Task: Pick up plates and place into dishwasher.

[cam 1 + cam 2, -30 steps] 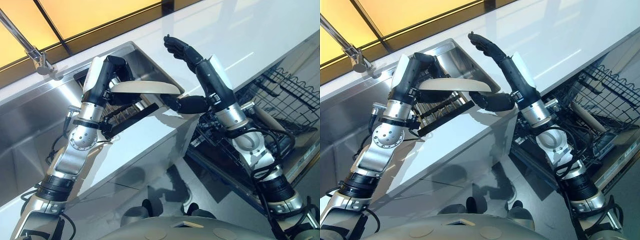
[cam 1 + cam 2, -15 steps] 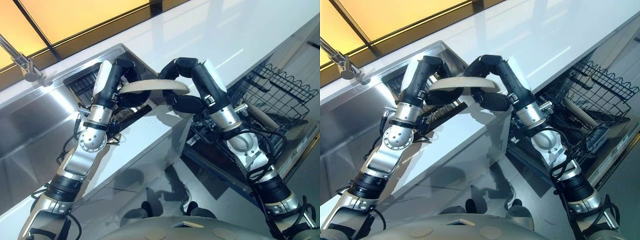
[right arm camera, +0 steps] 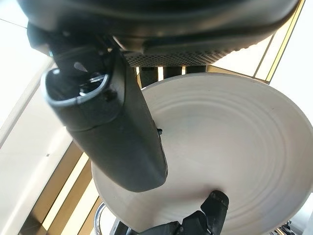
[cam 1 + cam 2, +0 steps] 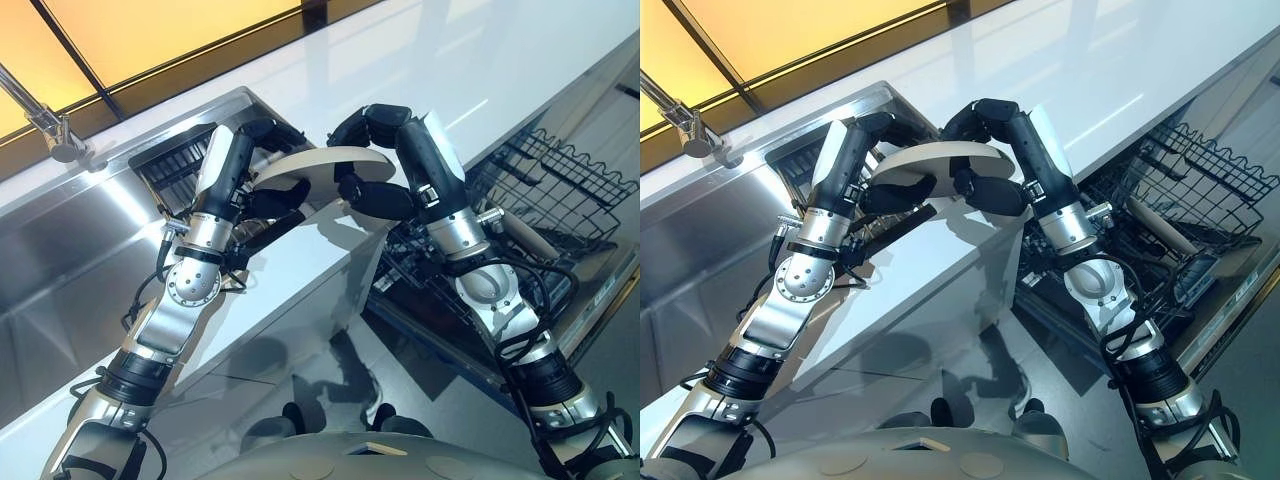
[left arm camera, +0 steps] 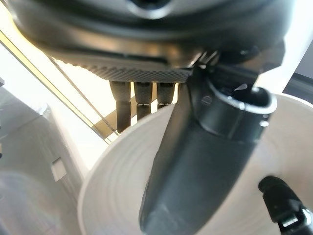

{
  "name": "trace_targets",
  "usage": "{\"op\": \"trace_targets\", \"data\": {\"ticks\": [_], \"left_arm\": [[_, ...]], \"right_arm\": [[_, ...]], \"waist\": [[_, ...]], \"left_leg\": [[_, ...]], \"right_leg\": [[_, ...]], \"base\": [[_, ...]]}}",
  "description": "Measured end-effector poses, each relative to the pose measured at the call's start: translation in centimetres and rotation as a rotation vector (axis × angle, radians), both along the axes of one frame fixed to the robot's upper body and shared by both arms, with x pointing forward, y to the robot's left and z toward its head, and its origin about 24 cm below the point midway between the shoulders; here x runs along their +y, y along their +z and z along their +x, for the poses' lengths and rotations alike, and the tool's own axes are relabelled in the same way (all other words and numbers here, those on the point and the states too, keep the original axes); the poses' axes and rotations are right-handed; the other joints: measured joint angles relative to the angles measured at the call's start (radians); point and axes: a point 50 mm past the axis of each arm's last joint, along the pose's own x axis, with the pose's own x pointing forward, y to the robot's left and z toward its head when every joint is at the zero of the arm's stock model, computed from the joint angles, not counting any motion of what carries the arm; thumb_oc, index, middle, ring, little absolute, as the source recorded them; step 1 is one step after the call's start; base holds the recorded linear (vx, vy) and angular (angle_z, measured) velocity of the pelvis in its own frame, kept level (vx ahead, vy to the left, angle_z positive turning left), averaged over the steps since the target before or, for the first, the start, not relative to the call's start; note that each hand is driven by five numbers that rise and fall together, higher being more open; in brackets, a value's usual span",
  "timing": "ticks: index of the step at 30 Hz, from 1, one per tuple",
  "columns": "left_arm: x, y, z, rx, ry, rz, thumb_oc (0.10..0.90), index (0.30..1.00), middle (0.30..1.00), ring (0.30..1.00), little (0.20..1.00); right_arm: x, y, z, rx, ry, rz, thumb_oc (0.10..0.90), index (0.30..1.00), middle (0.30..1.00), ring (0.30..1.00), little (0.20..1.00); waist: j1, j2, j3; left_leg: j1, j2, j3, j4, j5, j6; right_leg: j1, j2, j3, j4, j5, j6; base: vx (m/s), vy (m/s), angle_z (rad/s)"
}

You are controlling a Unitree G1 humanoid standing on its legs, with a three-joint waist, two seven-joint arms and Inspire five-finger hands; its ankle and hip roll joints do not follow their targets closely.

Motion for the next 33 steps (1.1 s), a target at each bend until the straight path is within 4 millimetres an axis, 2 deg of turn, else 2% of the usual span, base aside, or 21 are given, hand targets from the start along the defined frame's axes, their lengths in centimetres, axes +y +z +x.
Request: {"op": "trace_targets", "data": {"ticks": [7,12,14,17,20,21,22,23,29,33], "left_arm": [[0.2,-0.3,0.1,0.047,0.002,0.018,0.8,0.9,0.9,0.9,0.9],[0.8,-0.3,-0.4,0.037,-0.003,0.01,0.8,0.9,0.9,0.9,0.9],[3.2,-0.9,-0.7,0.066,0.094,0.001,0.8,0.9,0.9,0.9,0.9],[8.7,-2.8,-1.7,0.168,0.322,-0.007,0.8,0.9,0.9,0.9,0.9],[13.0,-4.8,-3.5,0.269,0.492,-0.018,0.8,0.9,0.9,0.9,0.9],[13.6,-5.1,-3.9,0.283,0.518,-0.024,0.8,0.9,0.9,0.9,0.9],[14.8,-5.8,-4.9,0.319,0.568,-0.038,0.8,0.9,0.9,0.9,0.9],[15.1,-6.1,-5.3,0.332,0.581,-0.039,0.8,0.9,0.9,0.9,0.9],[15.5,-6.6,-6.2,0.35,0.594,-0.043,0.8,0.9,0.9,0.9,0.9],[16.1,-6.8,-7.0,0.358,0.618,-0.04,0.8,0.9,0.9,0.9,0.9]], "right_arm": [[-1.9,0.3,-0.3,-0.083,-0.136,0.0,0.1,0.3,0.3,0.3,0.2],[-3.0,0.8,-1.1,-0.226,-0.22,-0.051,0.1,0.3,0.3,0.3,0.2],[-6.1,2.1,-1.2,-0.321,-0.397,-0.003,0.1,0.3,0.3,0.3,0.2],[-12.8,4.6,-2.3,-0.486,-0.765,0.161,0.1,0.3,0.3,0.3,0.2],[-17.5,5.2,-4.3,-0.56,-1.024,0.273,0.1,0.3,0.3,0.3,0.2],[-18.2,5.0,-4.7,-0.553,-1.067,0.273,0.1,0.3,0.3,0.3,0.2],[-19.7,4.1,-5.4,-0.51,-1.156,0.258,0.1,0.3,0.3,0.3,0.2],[-20.2,3.3,-5.7,-0.471,-1.188,0.244,0.1,0.3,0.3,0.3,0.2],[-21.8,-2.8,-7.0,-0.161,-1.313,0.182,0.1,0.3,0.3,0.3,0.2],[-22.7,-5.6,-8.1,0.009,-1.379,0.133,0.1,0.3,0.3,0.3,0.2]], "waist": [[0.021,0.0,0.0],[0.045,0.0,0.0],[0.046,0.001,0.0],[0.049,0.0,0.0],[0.049,-0.002,-0.001],[0.048,-0.003,-0.002],[0.046,-0.004,-0.003],[0.047,-0.005,-0.003],[0.046,-0.012,-0.008],[0.043,-0.016,-0.01]], "left_leg": [[-0.006,-0.002,-0.027,0.0,0.004,-0.001],[-0.01,-0.002,-0.039,-0.001,0.006,-0.003],[-0.011,-0.003,-0.048,-0.001,0.006,-0.003],[-0.008,-0.004,-0.051,-0.002,0.006,-0.003],[-0.01,-0.003,-0.051,-0.003,0.006,-0.003],[-0.01,-0.003,-0.051,-0.004,0.006,-0.003],[-0.009,-0.003,-0.051,-0.006,0.006,-0.003],[-0.009,-0.004,-0.051,-0.006,0.006,-0.003],[-0.007,-0.004,-0.049,-0.01,0.009,-0.003],[-0.006,-0.005,-0.047,-0.01,0.009,-0.003]], "right_leg": [[0.013,-0.001,-0.03,-0.012,0.0,0.0],[0.019,0.002,-0.038,-0.018,0.0,0.0],[0.023,0.001,-0.047,-0.02,0.0,0.0],[0.033,0.002,-0.051,-0.029,0.0,0.001],[0.033,0.004,-0.052,-0.031,-0.001,0.001],[0.033,0.005,-0.052,-0.031,-0.001,0.001],[0.032,0.005,-0.051,-0.031,-0.001,0.001],[0.032,0.004,-0.051,-0.031,-0.001,0.001],[0.031,0.005,-0.045,-0.031,-0.001,0.004],[0.026,0.005,-0.022,-0.031,0.0,0.005]], "base": [[0.0,-0.005,0.11],[0.02,-0.014,0.07],[0.04,-0.014,0.1],[0.05,-0.018,0.09],[0.03,-0.011,0.02],[0.0,0.0,0.0],[0.0,0.0,0.0],[0.0,0.0,0.0],[0.0,0.0,0.0],[0.01,0.023,-0.05]]}}
